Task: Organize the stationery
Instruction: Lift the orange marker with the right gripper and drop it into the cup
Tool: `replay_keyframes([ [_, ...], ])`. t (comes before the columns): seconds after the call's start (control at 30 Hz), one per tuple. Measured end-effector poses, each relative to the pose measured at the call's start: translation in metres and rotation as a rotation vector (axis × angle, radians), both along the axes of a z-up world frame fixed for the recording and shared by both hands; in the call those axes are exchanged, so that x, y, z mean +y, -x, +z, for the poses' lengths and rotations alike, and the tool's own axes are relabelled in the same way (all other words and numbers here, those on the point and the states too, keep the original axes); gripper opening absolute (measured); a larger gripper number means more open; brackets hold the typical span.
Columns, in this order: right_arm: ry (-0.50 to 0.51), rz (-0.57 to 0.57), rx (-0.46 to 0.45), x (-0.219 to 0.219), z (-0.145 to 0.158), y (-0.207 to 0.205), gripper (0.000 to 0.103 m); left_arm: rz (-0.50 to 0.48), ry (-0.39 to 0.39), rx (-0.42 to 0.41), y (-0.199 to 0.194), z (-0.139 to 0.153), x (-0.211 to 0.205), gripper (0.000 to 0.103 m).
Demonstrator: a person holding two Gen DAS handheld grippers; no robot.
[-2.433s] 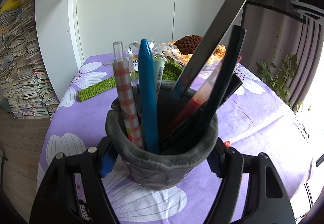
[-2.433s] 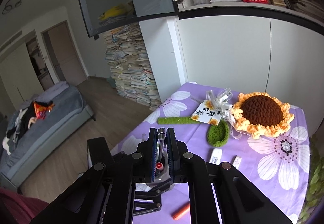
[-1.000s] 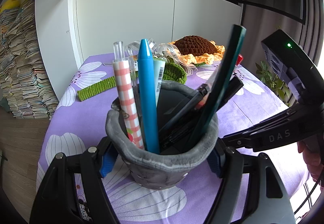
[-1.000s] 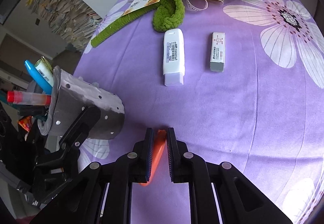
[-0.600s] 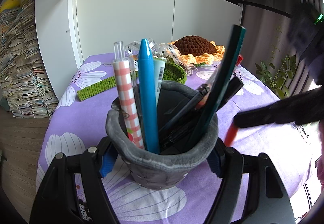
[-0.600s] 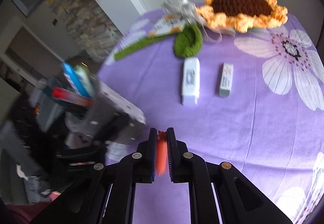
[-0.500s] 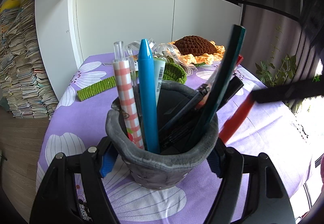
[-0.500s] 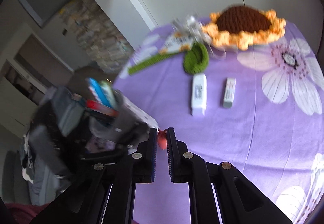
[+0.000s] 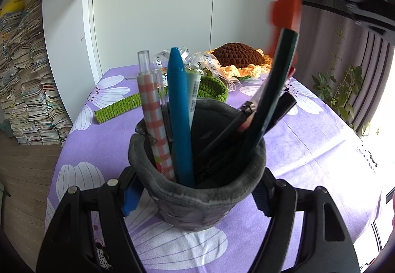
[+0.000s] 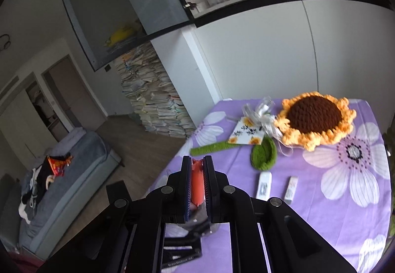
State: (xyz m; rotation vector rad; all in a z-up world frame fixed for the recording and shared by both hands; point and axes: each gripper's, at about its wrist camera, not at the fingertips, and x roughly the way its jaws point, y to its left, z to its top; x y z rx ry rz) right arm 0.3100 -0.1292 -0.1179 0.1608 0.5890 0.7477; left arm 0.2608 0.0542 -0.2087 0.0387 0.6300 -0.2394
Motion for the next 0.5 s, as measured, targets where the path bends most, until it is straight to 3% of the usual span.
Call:
replay_keyframes([
  [0.17,0.045,0.031,-0.001,0.027,-0.013,-0.012,0.011,-0.001,0.003,0.001,0.000,0.000,0.000,0.073],
  [0.5,0.085,0.092,0.107,0.041,-0.046,-0.020,0.011,-0.004,0.003,-0.001,0.000,0.000,0.000,0.073],
])
